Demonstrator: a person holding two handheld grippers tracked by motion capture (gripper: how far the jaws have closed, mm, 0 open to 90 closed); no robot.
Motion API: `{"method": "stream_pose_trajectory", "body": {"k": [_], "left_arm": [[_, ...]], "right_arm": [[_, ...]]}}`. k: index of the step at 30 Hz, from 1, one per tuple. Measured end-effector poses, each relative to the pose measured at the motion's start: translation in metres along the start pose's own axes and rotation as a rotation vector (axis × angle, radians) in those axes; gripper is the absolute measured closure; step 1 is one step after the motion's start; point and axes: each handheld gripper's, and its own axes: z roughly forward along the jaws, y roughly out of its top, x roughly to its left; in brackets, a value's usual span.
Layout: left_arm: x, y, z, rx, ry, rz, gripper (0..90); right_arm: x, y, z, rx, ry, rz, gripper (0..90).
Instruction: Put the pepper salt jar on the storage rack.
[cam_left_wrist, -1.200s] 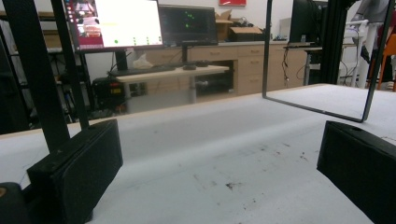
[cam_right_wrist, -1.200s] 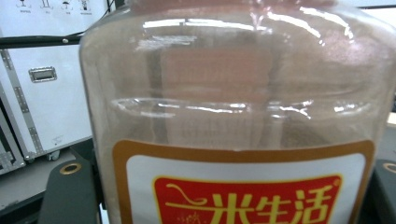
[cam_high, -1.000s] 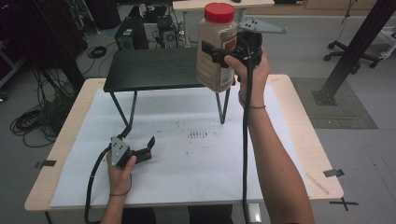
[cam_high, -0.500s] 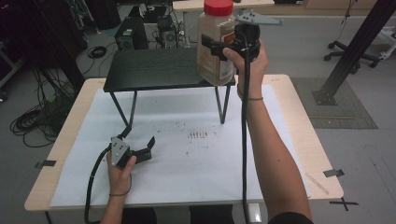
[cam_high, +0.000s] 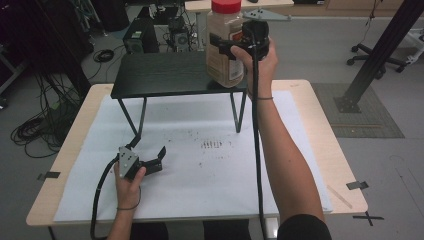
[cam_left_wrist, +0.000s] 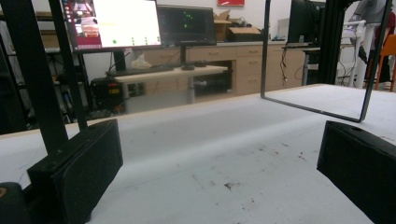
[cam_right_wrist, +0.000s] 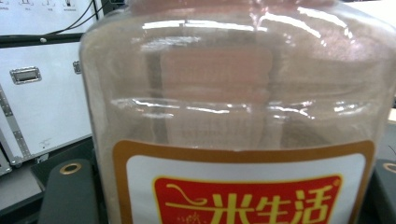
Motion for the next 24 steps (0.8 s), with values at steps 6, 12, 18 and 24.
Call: {"method": "stream_pose_trajectory", "body": {"k": [6,12,18,24], "left_arm": [[0.000,0.000,0.000,-0.001,0.001,-0.001,0.4],[0.000,0.000,0.000,0.000,0.001,-0.004,0.4],[0.001,0.000,0.000,0.000,0.000,-0.008,0.4],[0.000,0.000,0.000,0.000,0.000,-0.011,0.3]], "right_arm": [[-0.002,-0.002,0.011,0.000,0.001,0.007,24.8],[-0.004,-0.004,0.020,0.009,-0.006,0.000,24.8],[-0.005,-0.006,0.027,0.014,-0.011,-0.007,24.8],[-0.007,-0.009,0.032,0.019,-0.021,-0.014,24.7]]}}
